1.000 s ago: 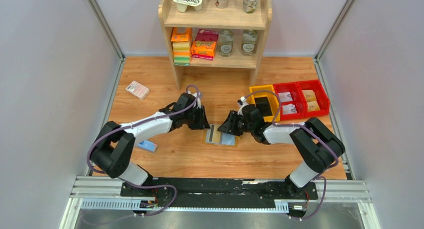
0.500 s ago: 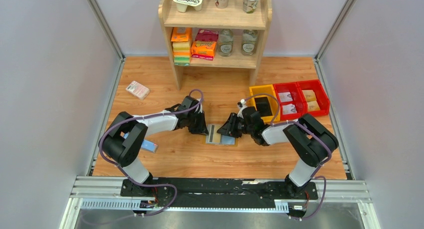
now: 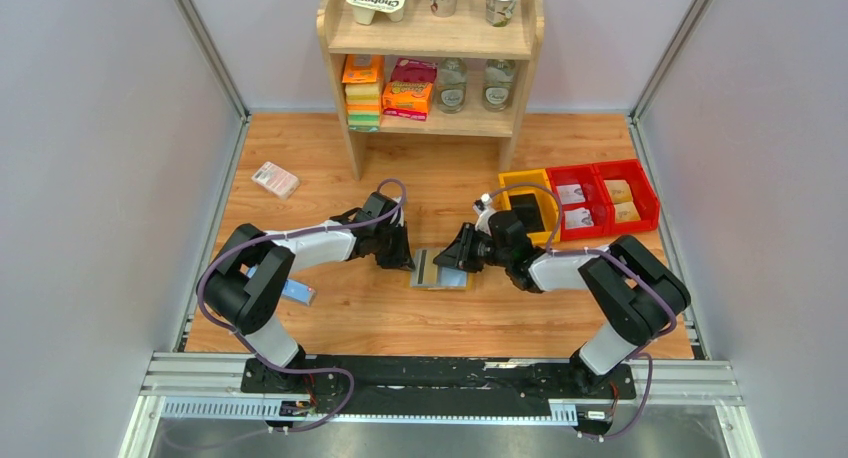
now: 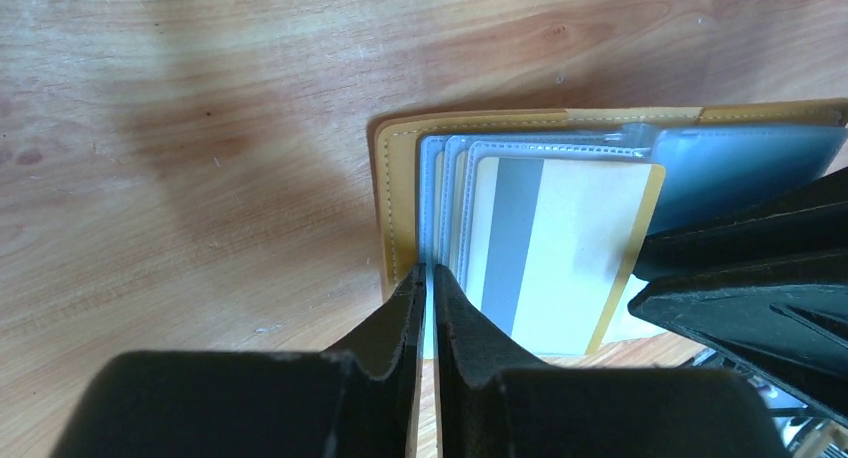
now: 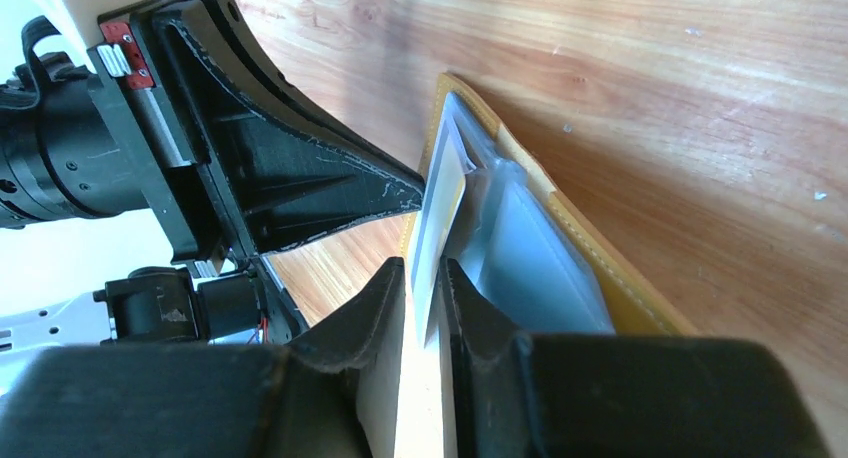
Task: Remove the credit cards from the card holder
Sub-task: Remove the credit card from the card holder.
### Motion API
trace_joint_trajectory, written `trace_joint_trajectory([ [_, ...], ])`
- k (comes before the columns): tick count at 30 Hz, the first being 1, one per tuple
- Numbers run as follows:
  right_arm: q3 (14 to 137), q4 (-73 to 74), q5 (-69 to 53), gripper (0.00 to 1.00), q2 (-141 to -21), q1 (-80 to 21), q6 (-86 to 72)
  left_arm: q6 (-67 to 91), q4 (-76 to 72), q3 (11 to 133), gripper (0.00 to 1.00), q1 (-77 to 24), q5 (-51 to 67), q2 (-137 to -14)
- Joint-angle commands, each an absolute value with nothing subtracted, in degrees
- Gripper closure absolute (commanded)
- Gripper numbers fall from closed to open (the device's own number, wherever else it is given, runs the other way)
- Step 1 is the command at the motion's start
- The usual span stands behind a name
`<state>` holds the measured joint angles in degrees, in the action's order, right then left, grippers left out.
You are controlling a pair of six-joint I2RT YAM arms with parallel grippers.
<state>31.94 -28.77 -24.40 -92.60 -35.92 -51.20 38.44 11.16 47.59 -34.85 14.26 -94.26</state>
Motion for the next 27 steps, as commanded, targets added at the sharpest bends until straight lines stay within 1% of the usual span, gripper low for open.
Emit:
trace_joint_trajectory([
  [1,31.2,-33.8,-27.8,0.82,-91.8,-36.4,-51.6,36.8,15.0,46.3,0.88,-35.3,11.3,-95.8],
  [3,31.0,-35.3,-28.5,0.85,-93.2,-36.4,-52.3,36.8,15.0,46.5,0.88,-35.3,11.4,-95.7],
  [5,31.1,-36.7,-29.5,0.86,-94.9,-36.5,-53.0,37.0,15.0,46.4,0.88,-35.3,11.5,-95.7],
  [11,33.2,-40.3,-31.0,0.86,-100.5,-38.0,-54.8,37.2,15.1,46.3,0.88,-35.7,11.6,-95.7],
  [16,35.9,-41.4,-31.8,0.83,-103.2,-39.3,-55.8,37.2,15.3,46.3,0.88,-36.2,11.1,-95.6],
  [21,36.5,-43.1,-33.4,0.75,-104.5,-39.5,-57.3,36.7,16.8,46.3,0.88,-36.4,9.1,-95.6],
  [27,33.5,-46.9,-35.3,0.76,-103.3,-39.1,-58.5,36.6,18.4,45.8,0.90,-36.4,5.7,-95.2],
])
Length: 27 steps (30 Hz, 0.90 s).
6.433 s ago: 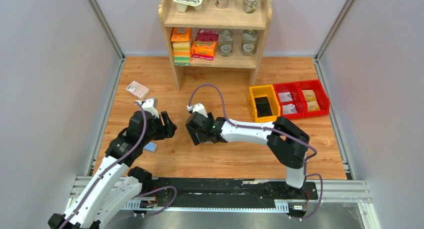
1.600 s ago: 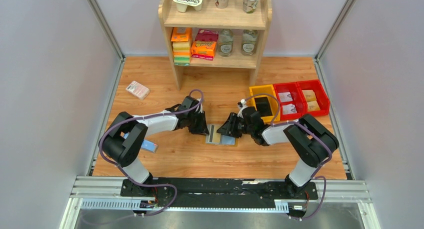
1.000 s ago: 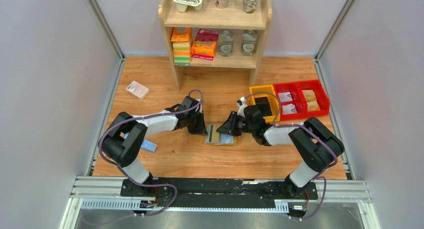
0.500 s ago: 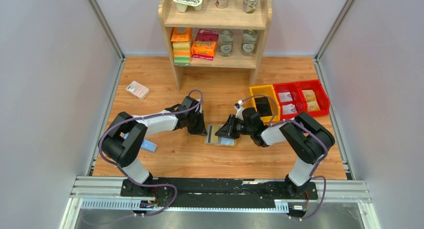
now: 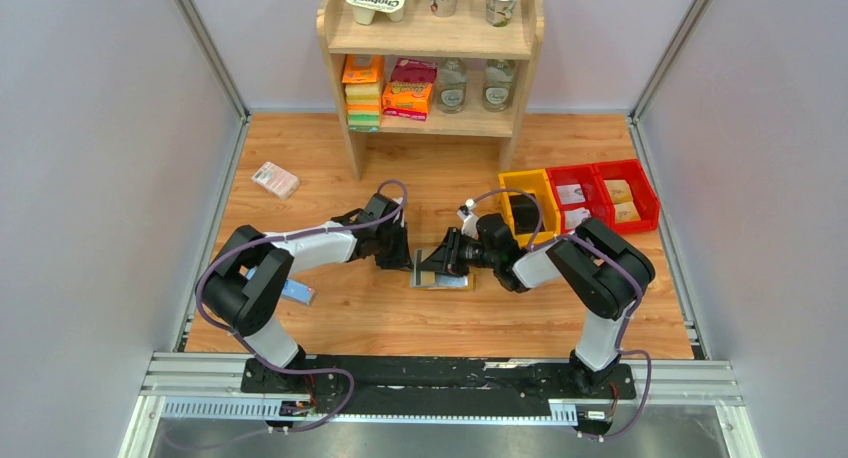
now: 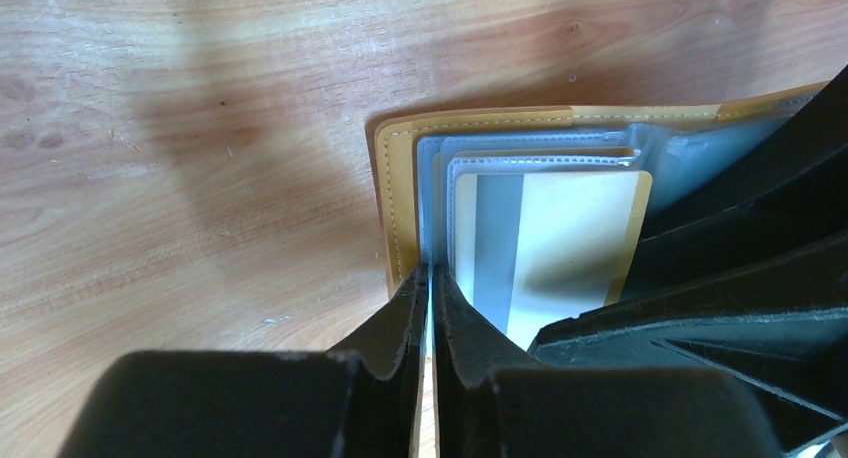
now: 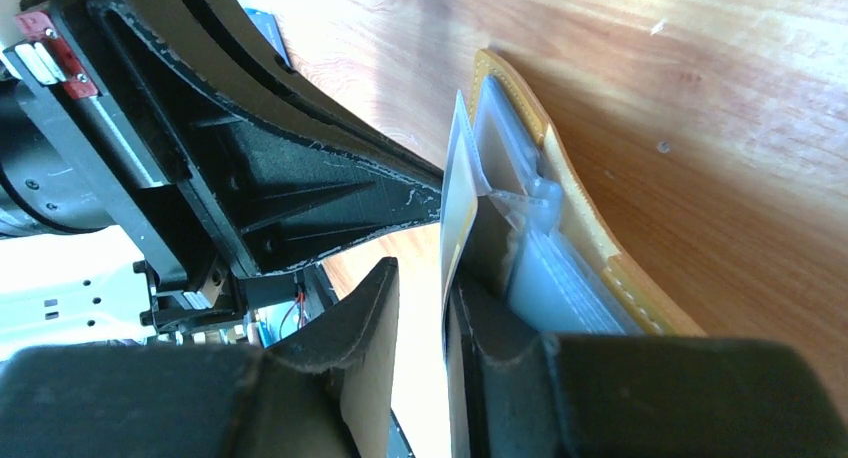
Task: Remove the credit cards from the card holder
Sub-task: Remove the credit card from the card holder.
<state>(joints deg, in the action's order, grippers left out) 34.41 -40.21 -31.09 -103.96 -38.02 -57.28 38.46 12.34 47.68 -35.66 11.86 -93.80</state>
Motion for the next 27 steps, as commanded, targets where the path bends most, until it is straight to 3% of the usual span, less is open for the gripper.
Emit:
trace_joint_trajectory([
  [1,33.0,-47.0,-35.6,0.76,-102.8,-39.0,-58.5,36.7,18.4,45.4,0.91,-36.4,5.5,-95.1],
  [27,23.6,-58.9,-39.5,0.84,-99.6,-34.7,-58.7,37.1,19.1,45.4,0.94,-36.4,5.7,-95.7],
])
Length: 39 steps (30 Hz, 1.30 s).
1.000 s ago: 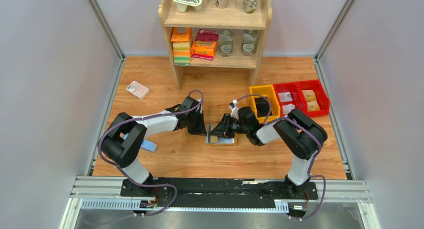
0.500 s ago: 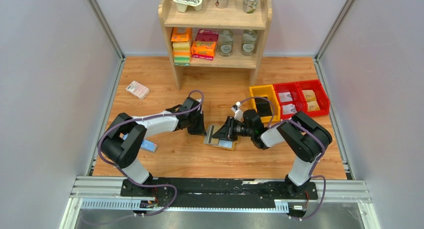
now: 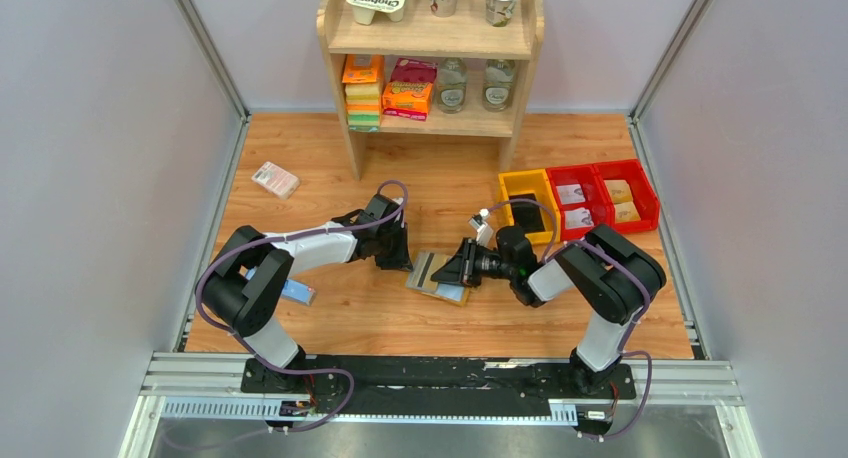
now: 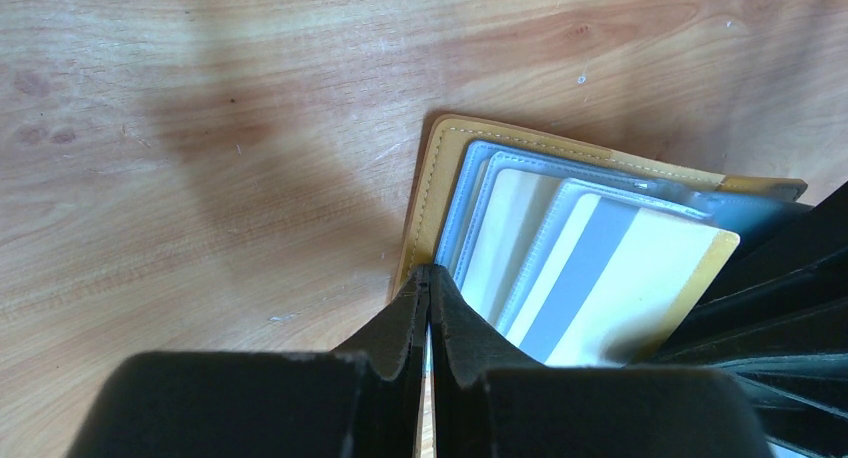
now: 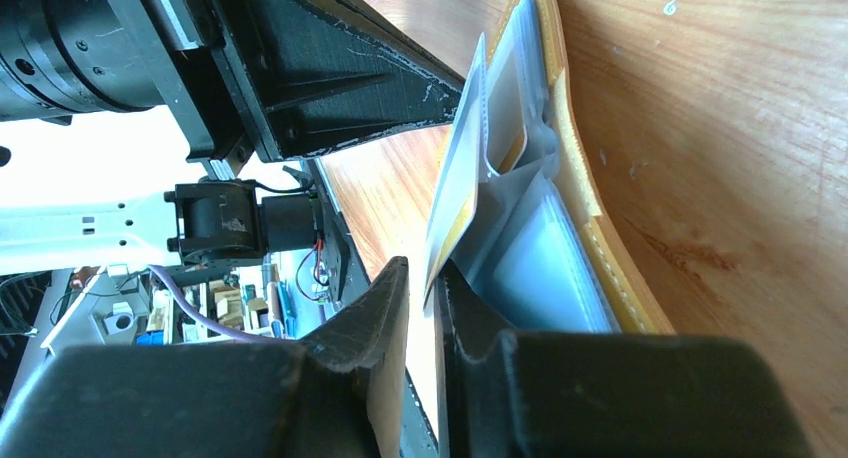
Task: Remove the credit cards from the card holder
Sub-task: Remove the credit card from the card holder.
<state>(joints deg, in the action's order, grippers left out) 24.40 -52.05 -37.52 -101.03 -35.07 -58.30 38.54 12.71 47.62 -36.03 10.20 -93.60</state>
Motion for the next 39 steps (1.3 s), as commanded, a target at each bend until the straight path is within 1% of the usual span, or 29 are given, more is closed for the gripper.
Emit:
trace_joint_trajectory([
  [1,23.5,-59.3,-39.5,0.85,-99.6,-34.7,-58.8,37.2,19.0,45.2,0.94,-36.4,5.7,-95.6],
  [10,22.2,-60.8,-39.7,0.94,-100.2,-34.2,-58.8,37.3,18.9,45.0,0.94,-36.4,5.8,-95.3],
  [18,19.9,-58.8,-39.5,0.96,-99.4,-33.0,-58.5,37.4,18.9,44.7,0.95,-36.4,5.5,-95.2],
  [24,17.7,-52.7,-38.1,0.98,-96.6,-31.8,-57.5,37.4,18.9,44.8,0.95,-36.4,5.1,-95.4],
  [30,17.0,-42.6,-37.2,0.99,-94.0,-29.4,-55.3,37.6,18.9,44.8,0.96,-36.3,4.8,-95.6],
  [35,15.6,-39.0,-37.6,0.99,-92.4,-28.1,-54.9,37.7,19.0,44.9,0.96,-36.3,4.4,-95.4],
  [39,15.3,-33.2,-36.7,1.00,-90.4,-27.1,-53.6,37.9,18.8,45.1,0.96,-36.3,4.0,-95.0],
])
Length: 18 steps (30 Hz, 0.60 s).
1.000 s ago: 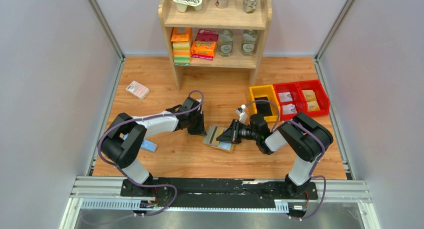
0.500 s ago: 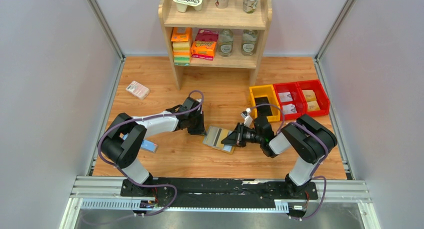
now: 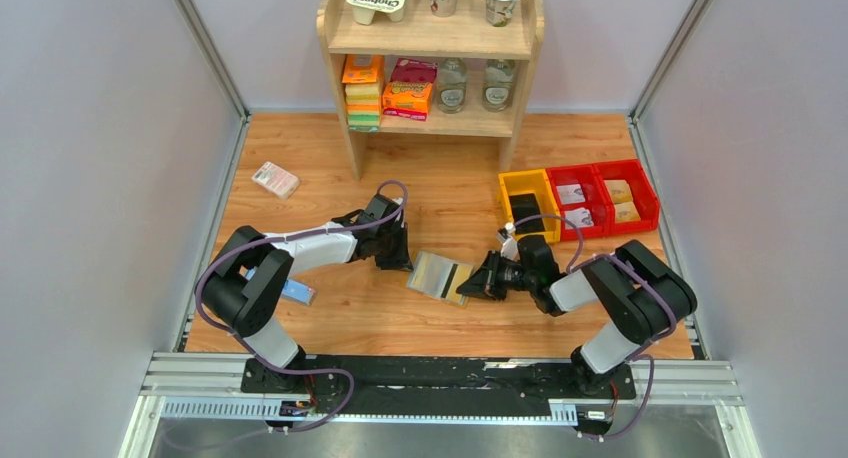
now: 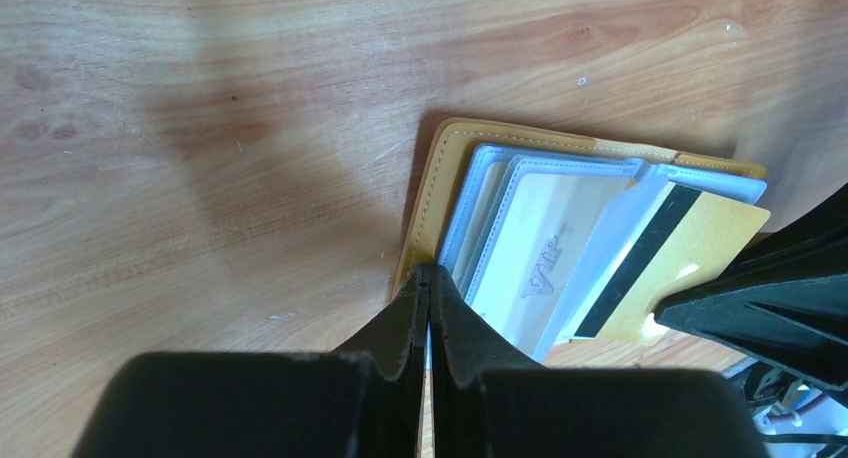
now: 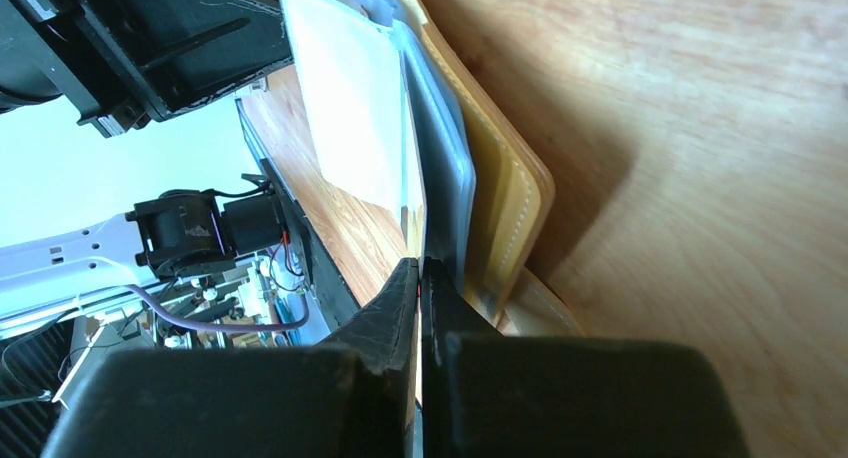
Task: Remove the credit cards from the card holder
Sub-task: Remove the credit card from the card holder.
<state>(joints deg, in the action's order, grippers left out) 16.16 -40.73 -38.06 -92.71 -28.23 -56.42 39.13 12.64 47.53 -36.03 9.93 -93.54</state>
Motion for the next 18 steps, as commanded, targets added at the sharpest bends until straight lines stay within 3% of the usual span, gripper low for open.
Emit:
trace_joint_trajectory([
  [1,15.3,-32.2,-36.7,0.99,-89.4,-26.7,-53.4,37.9,18.8,45.0,0.96,-36.3,4.1,-95.0],
  [8,17.5,-14.9,-33.8,0.99,-78.3,-25.6,-48.3,37.7,19.5,45.4,0.95,-36.3,3.0,-93.1],
  [14,26.2,7.0,-27.9,0.98,-66.5,-25.8,-38.3,37.7,20.8,46.6,0.79,-36.3,1.8,-87.3],
  [18,33.1,17.8,-22.3,0.98,-61.3,-28.2,-31.7,37.8,23.6,49.5,0.62,-36.3,0.2,-81.8],
])
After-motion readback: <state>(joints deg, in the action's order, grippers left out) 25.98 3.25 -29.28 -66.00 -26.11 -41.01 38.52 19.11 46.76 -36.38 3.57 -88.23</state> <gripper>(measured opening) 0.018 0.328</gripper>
